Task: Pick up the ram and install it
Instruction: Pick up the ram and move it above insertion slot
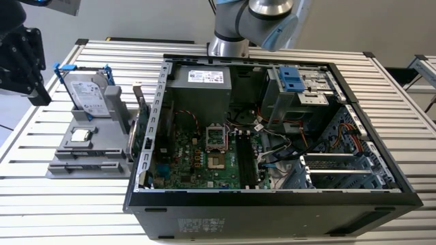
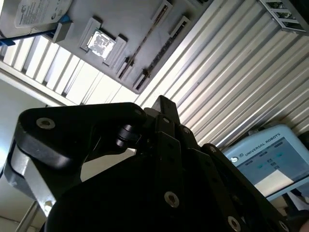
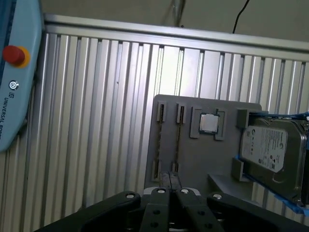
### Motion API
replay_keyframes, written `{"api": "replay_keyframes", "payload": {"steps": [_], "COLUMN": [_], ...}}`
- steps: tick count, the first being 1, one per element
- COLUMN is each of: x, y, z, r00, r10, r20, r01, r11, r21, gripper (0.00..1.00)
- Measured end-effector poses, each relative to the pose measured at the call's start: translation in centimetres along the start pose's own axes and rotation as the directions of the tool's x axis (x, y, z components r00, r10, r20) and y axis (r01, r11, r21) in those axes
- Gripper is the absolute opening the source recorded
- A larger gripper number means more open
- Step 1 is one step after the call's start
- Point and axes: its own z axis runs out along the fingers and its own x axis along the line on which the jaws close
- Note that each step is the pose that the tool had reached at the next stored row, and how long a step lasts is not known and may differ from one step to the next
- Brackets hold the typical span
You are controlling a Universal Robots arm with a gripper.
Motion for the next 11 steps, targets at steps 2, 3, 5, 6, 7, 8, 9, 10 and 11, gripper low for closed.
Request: {"api": "replay_keyframes", "payload": {"steps": [2, 3, 5, 6, 7, 8, 9, 10, 11], "x": [0.0, 0.0, 0.0, 0.0, 0.0, 0.0, 0.0, 0.0, 0.0], "y": [0.0, 0.0, 0.0, 0.0, 0.0, 0.0, 0.0, 0.0, 0.0], "z": [0.0, 0.0, 0.0, 0.0, 0.0, 0.0, 0.0, 0.0, 0.0], "r00": [1.0, 1.0, 1.0, 1.0, 0.9999, 0.9999, 0.9999, 0.9999, 0.9998], "r10": [-0.003, -0.005, -0.008, -0.01, -0.012, -0.013, -0.015, -0.016, -0.018], "r20": [-0.0001, -0.0001, -0.0002, -0.0003, -0.0003, -0.0003, -0.0004, -0.0005, -0.0005], "r01": [0.003, 0.005, 0.008, 0.01, 0.012, 0.013, 0.015, 0.016, 0.018], "r11": [1.0, 1.0, 1.0, 1.0, 0.9999, 0.9999, 0.9999, 0.9999, 0.9998], "r21": [0.0, 0.0, 0.0, 0.0001, 0.0001, 0.0001, 0.0001, 0.0, 0.0], "gripper": [0.0, 0.0, 0.0, 0.0, 0.0, 0.0, 0.0, 0.0, 0.0]}}
